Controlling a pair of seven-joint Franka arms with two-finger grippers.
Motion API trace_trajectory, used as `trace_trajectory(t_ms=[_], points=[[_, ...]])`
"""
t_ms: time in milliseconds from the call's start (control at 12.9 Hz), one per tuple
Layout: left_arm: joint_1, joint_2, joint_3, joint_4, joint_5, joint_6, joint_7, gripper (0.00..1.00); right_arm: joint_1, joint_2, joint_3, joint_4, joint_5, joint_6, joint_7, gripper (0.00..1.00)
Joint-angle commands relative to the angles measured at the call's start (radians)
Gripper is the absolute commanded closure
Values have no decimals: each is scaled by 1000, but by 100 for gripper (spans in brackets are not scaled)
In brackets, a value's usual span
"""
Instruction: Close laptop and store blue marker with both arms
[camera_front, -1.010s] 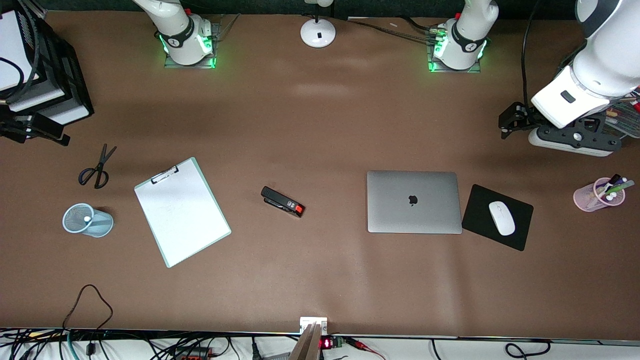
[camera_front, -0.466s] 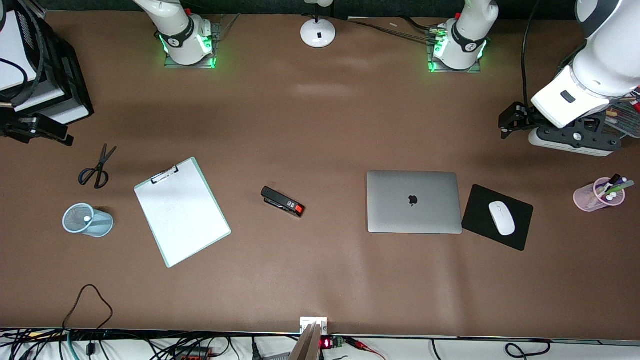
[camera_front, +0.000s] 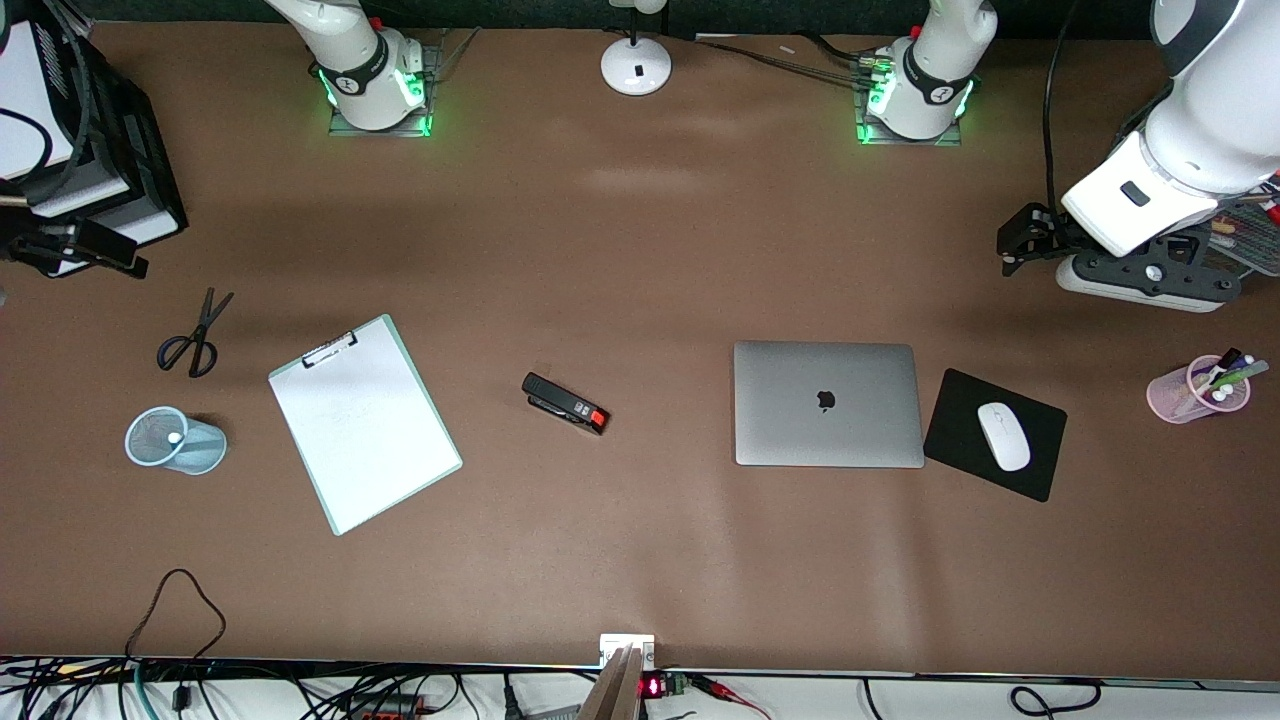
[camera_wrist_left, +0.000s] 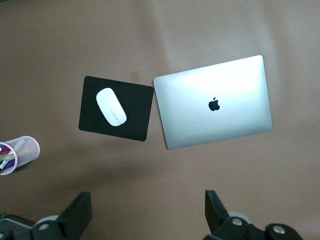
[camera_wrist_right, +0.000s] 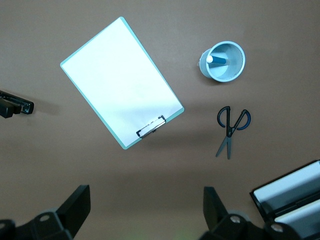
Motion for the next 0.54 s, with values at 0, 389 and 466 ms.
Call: trace_trajectory(t_ms=[0,389,466], points=[[10,-17,-3,-3,-9,-15,8,0,-2,-85,1,-89,-13,8,-8,0],[10,-16,-3,-3,-8,-15,8,0,-2,-91,-1,-101,-13,18,-8,0],[10,-17,-2,-3,-8,-15,8,0,-3,-91,-2,-101,-13,20,-8,0]])
